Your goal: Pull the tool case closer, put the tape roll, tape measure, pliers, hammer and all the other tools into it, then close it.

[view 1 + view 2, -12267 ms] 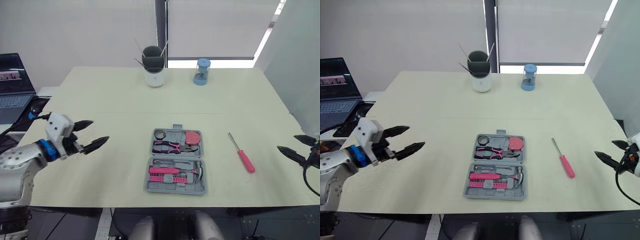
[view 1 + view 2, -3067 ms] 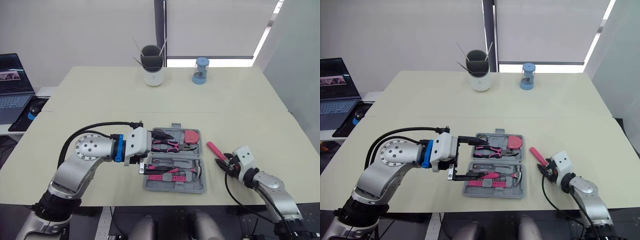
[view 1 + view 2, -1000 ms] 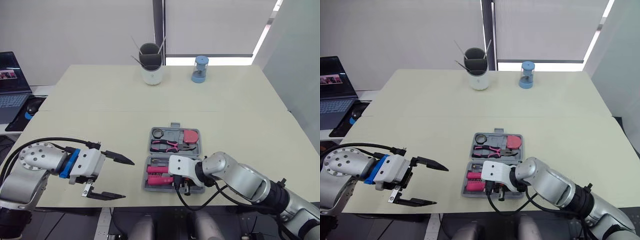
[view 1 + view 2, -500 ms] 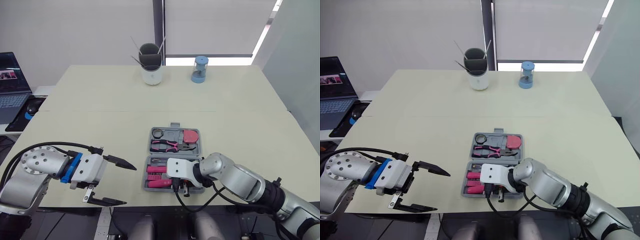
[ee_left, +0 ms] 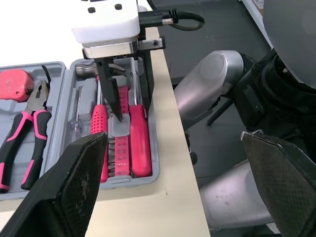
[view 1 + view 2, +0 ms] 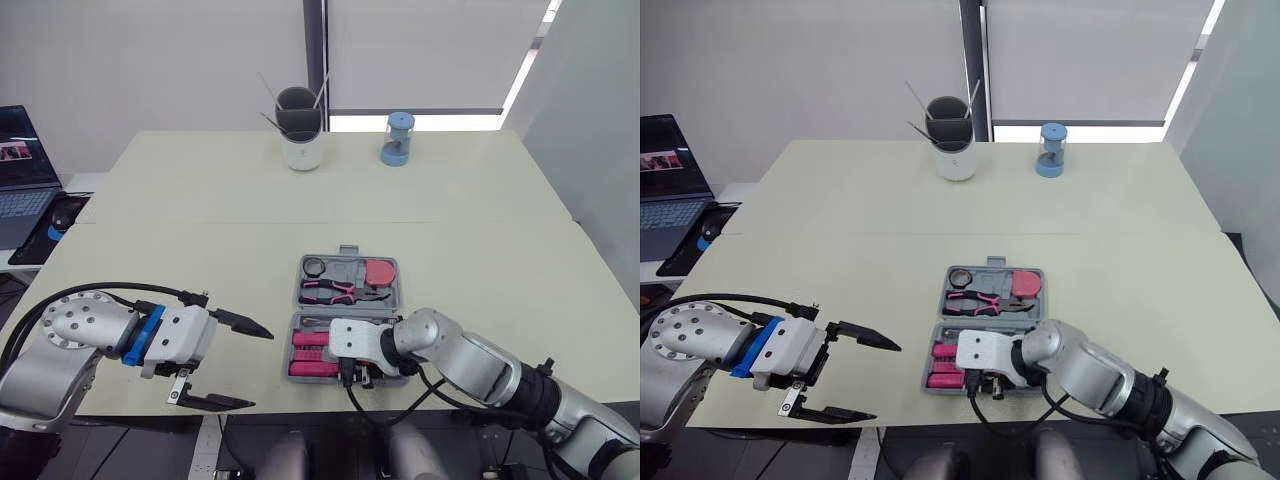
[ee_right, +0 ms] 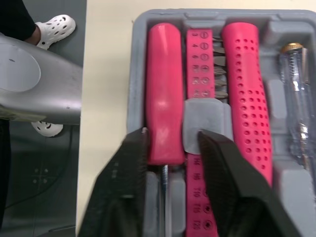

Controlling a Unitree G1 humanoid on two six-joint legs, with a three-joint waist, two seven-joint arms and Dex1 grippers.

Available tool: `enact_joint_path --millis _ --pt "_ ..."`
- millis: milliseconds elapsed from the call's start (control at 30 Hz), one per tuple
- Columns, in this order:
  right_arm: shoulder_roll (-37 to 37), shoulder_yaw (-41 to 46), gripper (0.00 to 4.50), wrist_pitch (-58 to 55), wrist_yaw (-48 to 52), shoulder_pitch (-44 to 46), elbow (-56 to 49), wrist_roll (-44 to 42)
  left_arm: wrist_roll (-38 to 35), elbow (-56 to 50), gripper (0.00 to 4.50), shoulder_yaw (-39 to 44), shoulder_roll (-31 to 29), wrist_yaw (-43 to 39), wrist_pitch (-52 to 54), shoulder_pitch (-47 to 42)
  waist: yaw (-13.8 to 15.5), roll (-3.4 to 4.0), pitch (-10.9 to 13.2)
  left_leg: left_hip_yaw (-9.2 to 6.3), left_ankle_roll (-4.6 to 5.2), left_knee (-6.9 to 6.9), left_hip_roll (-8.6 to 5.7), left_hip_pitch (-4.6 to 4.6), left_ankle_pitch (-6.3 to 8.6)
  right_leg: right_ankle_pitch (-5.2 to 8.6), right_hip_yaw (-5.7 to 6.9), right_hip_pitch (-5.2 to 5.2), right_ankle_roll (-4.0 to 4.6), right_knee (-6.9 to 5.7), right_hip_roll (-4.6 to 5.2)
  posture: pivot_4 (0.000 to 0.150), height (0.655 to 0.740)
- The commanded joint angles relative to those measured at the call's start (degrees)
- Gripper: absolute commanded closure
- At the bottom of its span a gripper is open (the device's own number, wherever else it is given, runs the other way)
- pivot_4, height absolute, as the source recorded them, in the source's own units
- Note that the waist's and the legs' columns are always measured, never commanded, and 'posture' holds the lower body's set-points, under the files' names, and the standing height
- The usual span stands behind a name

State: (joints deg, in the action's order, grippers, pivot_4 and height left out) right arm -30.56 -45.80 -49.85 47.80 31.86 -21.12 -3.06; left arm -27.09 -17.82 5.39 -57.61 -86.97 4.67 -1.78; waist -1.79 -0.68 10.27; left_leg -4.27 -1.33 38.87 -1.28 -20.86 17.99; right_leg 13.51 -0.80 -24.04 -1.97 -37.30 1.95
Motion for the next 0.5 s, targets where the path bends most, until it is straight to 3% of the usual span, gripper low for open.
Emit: enact_joint_path --millis 33,200,500 --pt "-0.69 6.36 1.50 2.69 1.65 -1.82 -3.65 -3.22 -0.50 -1.43 0.00 -0.07 -0.33 0.26 0.02 -0.93 0.03 0.00 0.00 0.00 0.00 0.00 0.00 0.00 0.00 0.00 0.00 0.00 0.00 0.00 0.00 0.150 0.7400" --pt "-1.78 10.89 1.66 9.14 3.26 -5.64 -2.80 -4.86 0.05 -0.13 0.00 -1.77 0.58 0.42 -0.50 -2.99 0.11 0.00 0.00 -0.01 0.00 0.00 -0.01 -0.01 0.00 0.00 0.00 0.02 0.00 0.01 0.01 0.150 0.7400" --pt "-0.14 8.70 3.83 14.52 4.91 -8.07 2.14 -3.08 0.87 0.87 0.00 -1.88 0.82 0.30 -1.77 -2.93 -0.03 -0.01 0.00 0.00 0.00 0.00 0.02 0.01 0.00 0.00 0.00 0.00 0.00 -0.04 -0.03 0.150 0.7400"
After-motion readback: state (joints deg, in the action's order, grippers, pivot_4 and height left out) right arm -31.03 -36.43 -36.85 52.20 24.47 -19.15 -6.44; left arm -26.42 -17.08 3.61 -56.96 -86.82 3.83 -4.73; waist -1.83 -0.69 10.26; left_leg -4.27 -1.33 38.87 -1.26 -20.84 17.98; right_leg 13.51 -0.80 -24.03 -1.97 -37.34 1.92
